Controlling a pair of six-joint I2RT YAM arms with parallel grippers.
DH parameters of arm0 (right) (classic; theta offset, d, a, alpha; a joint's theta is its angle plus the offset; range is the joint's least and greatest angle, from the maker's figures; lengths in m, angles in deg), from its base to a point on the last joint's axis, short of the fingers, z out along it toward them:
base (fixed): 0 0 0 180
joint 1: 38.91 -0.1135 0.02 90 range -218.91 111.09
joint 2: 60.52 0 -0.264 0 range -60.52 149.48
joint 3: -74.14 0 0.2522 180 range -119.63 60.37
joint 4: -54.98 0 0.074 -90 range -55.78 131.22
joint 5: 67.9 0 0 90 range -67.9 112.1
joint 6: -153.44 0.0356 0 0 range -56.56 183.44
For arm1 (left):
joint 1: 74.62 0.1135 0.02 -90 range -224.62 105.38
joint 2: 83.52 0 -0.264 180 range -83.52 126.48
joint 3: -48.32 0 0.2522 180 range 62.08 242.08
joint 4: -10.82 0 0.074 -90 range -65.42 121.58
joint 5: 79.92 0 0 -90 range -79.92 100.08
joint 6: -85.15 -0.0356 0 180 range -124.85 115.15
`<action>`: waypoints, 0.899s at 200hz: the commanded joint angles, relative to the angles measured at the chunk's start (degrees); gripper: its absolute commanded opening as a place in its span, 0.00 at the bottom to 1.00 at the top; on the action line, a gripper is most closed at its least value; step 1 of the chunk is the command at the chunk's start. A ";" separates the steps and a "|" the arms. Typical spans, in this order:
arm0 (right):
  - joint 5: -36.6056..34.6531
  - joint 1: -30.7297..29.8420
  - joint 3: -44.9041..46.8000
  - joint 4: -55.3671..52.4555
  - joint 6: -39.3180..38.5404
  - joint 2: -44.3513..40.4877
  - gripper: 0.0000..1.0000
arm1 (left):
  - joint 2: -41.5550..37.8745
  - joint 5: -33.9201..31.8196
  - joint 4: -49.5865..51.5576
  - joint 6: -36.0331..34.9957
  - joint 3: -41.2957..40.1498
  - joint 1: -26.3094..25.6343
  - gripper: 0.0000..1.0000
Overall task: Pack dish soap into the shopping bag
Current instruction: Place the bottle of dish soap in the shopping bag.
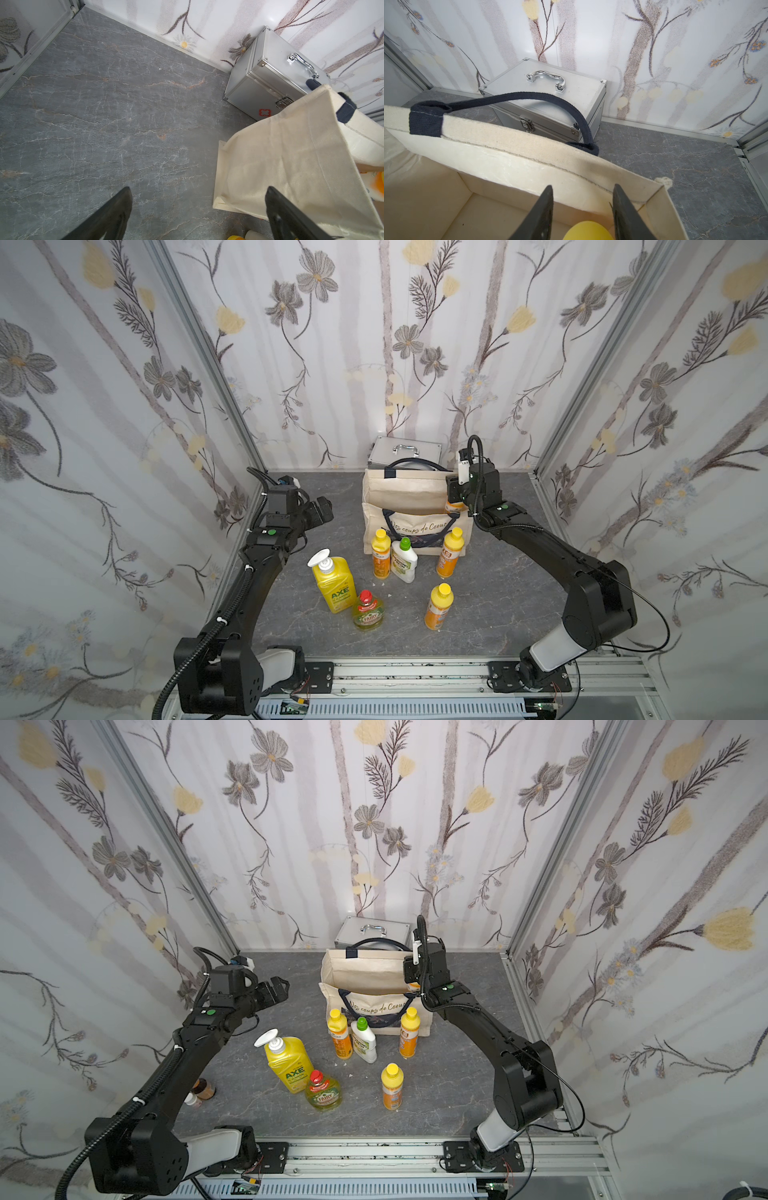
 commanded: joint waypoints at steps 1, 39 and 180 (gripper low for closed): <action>-0.66 -0.09 -0.88 -0.68 -0.01 -0.76 0.51 | -0.23 -0.34 -0.71 -0.30 0.16 -0.08 1.00; -1.09 -0.36 -0.97 -1.22 -0.33 -2.68 0.59 | -0.40 -0.15 -0.82 -0.23 0.19 -0.02 1.00; -2.03 -3.09 2.75 -5.90 -1.21 -16.17 0.65 | -1.36 1.39 -0.95 -0.06 0.14 -0.07 1.00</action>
